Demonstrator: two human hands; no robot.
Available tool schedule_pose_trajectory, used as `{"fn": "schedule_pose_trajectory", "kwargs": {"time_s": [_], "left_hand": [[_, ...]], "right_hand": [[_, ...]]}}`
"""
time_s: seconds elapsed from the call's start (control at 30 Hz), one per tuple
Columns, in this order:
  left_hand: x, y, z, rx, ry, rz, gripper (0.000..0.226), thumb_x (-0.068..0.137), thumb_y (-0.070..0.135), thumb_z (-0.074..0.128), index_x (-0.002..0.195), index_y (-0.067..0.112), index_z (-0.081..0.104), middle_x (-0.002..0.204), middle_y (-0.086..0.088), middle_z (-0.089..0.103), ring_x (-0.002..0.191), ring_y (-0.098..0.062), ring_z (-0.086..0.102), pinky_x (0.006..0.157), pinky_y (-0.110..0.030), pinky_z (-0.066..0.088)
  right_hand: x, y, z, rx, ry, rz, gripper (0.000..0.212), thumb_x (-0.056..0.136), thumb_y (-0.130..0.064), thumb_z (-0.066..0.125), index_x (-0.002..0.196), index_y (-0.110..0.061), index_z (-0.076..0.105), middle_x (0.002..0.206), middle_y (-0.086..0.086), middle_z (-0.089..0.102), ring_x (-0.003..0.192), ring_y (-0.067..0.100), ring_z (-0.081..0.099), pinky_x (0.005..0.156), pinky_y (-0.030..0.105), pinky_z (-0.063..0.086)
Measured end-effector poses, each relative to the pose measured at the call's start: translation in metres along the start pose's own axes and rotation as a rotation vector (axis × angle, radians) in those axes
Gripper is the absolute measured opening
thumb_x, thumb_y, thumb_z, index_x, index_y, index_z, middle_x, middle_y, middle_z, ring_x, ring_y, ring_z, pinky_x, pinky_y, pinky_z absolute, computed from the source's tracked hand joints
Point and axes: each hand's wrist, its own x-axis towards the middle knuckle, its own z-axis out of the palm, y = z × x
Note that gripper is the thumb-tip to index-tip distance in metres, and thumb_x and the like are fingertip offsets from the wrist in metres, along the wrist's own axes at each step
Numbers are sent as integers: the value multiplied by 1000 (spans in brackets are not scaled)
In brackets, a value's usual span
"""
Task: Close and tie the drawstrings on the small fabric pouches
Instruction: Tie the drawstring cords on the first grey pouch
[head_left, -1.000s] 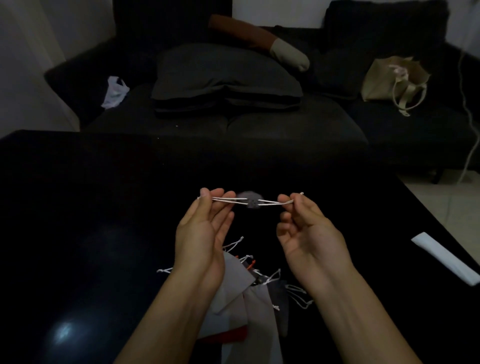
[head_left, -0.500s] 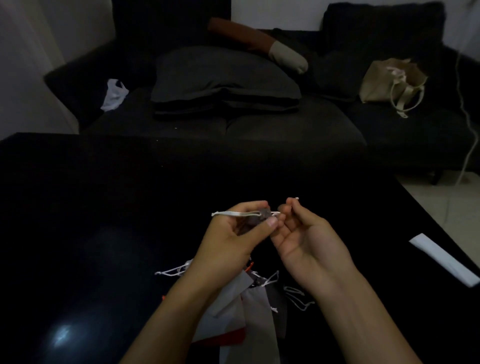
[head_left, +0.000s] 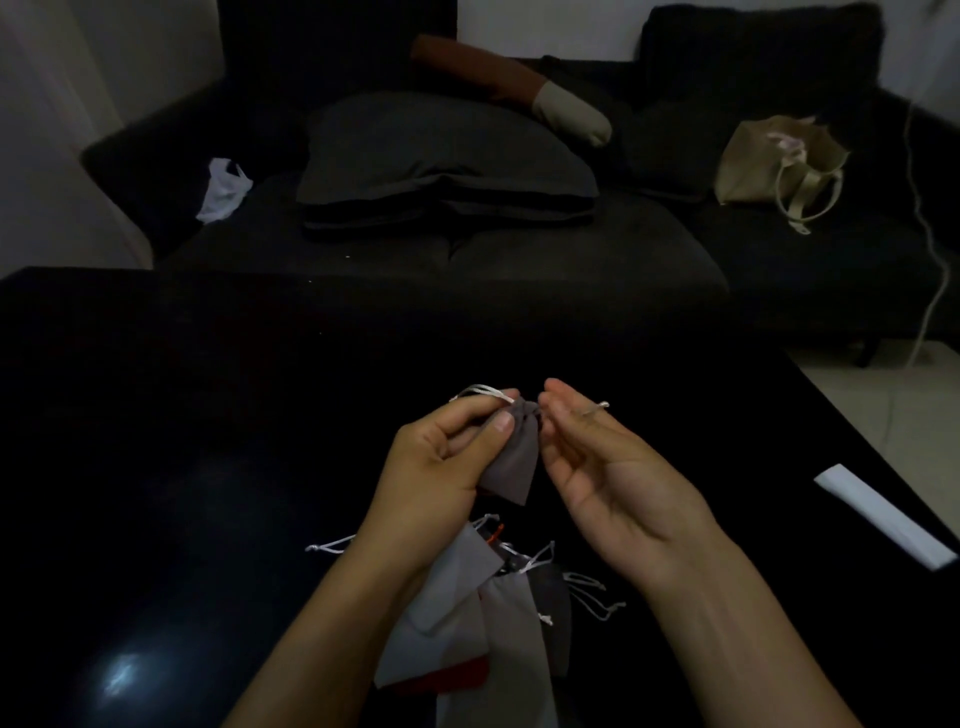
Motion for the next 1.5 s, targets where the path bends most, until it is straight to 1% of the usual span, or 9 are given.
{"fn": "schedule_pose_trajectory", "kwargs": {"time_s": [0.2, 0.33, 0.43, 0.67, 0.87, 1.1, 1.23, 1.4, 1.5], "left_hand": [[1, -1, 0, 56, 27, -25, 21, 96, 13, 57, 107, 12, 73, 104, 0, 76, 99, -10, 71, 80, -17, 54], [1, -4, -1, 103, 108, -57, 20, 94, 19, 59, 95, 7, 76, 92, -6, 77, 88, -12, 72, 76, -21, 54], [0, 1, -1, -107, 79, -197, 27, 94, 25, 59, 92, 3, 74, 87, -14, 74, 78, -16, 70, 68, -23, 55], [0, 10, 2, -485, 93, -322, 18, 94, 15, 54, 92, 6, 70, 87, -7, 73, 76, -12, 70, 73, -21, 57], [1, 7, 0, -354, 99, -303, 15, 93, 12, 57, 97, 10, 71, 82, -1, 73, 72, -7, 69, 72, -19, 55], [0, 6, 0, -340, 50, -256, 19, 92, 10, 57, 105, 8, 70, 86, -5, 74, 78, -9, 70, 69, -17, 56], [0, 7, -3, -255, 20, -193, 19, 92, 6, 57, 104, 9, 70, 90, -7, 76, 81, -10, 71, 71, -18, 56], [-1, 5, -4, -136, -12, -119, 18, 89, 0, 60, 102, 6, 71, 89, -15, 75, 80, -14, 72, 71, -18, 56], [-1, 4, -6, -71, -3, -78, 16, 88, -2, 61, 100, 4, 69, 91, -17, 75, 82, -17, 72, 76, -20, 57]], "right_hand": [[2, 5, 0, -153, 31, -62, 21, 91, 5, 55, 107, -2, 68, 97, 13, 75, 88, 14, 73, 74, 18, 57], [0, 6, -1, -348, 55, -98, 15, 91, 3, 58, 99, -3, 69, 83, 10, 75, 74, 11, 71, 71, 18, 58], [-2, 5, 0, -439, 46, -106, 12, 89, 1, 61, 96, -4, 70, 79, 8, 75, 68, 9, 67, 68, 18, 57], [-4, 1, 4, -119, -47, 71, 17, 88, 0, 58, 98, 2, 71, 89, 13, 74, 72, 12, 71, 66, 20, 58], [-7, -4, 6, -4, -32, 40, 16, 74, -5, 64, 80, -4, 79, 80, 11, 72, 72, 12, 72, 67, 20, 59], [-8, -4, 5, -142, -98, 39, 31, 72, 4, 61, 102, 1, 70, 89, 15, 75, 80, 15, 74, 68, 19, 58], [-7, -2, 2, -262, -140, 1, 27, 74, -7, 66, 100, -1, 74, 91, 12, 75, 79, 11, 71, 71, 18, 57], [-4, 3, 1, -392, -87, -80, 40, 70, -12, 71, 106, 6, 70, 88, 11, 74, 69, 9, 66, 66, 18, 54], [-4, 4, 0, -485, -43, -129, 33, 71, -12, 73, 99, 5, 73, 80, 11, 72, 66, 9, 65, 63, 18, 53]]}}
